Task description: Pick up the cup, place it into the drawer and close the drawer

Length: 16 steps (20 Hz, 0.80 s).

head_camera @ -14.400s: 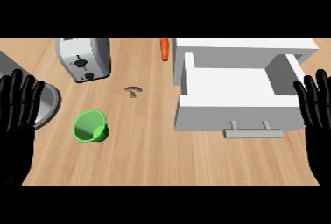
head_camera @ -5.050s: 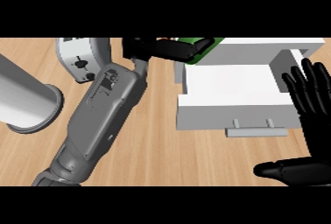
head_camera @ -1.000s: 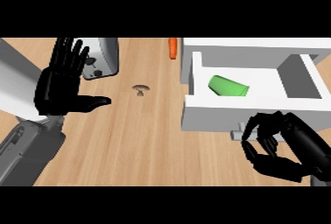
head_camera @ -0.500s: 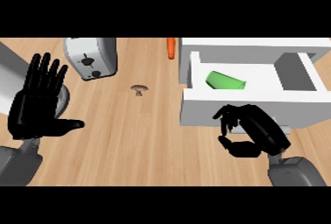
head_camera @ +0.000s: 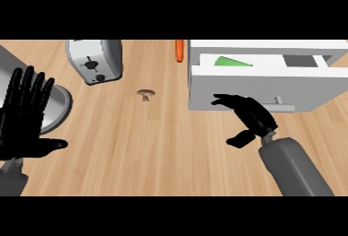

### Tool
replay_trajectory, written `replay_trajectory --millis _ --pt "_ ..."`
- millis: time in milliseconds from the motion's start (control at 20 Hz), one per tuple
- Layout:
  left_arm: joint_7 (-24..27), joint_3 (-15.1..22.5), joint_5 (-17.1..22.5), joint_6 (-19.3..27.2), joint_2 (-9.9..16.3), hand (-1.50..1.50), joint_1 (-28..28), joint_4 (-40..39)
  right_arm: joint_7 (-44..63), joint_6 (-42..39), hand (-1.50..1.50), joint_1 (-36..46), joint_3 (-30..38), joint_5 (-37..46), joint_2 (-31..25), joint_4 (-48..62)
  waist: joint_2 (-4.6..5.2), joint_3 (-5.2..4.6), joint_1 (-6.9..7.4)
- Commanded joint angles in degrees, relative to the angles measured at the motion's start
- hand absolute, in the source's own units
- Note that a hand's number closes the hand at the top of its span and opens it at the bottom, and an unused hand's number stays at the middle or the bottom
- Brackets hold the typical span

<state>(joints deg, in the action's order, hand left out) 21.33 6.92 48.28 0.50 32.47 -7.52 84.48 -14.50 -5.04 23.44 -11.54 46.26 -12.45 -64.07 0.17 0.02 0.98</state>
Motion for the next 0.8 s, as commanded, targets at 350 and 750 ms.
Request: replay_trajectory --millis 350,750 --pt "1.47 -4.58 -1.84 -8.5 -2.06 -1.5 3.3 -4.19 -11.52 6.79 -1.5 17.12 8.68 -0.18 2.92 33.14 0.33 0.01 0.35" --pt "-2.33 -6.22 -0.38 -8.47 -0.57 -1.5 1.73 -1.48 -17.03 3.12 -1.5 27.2 12.49 -0.47 -3.38 46.99 0.95 0.1 2.22"
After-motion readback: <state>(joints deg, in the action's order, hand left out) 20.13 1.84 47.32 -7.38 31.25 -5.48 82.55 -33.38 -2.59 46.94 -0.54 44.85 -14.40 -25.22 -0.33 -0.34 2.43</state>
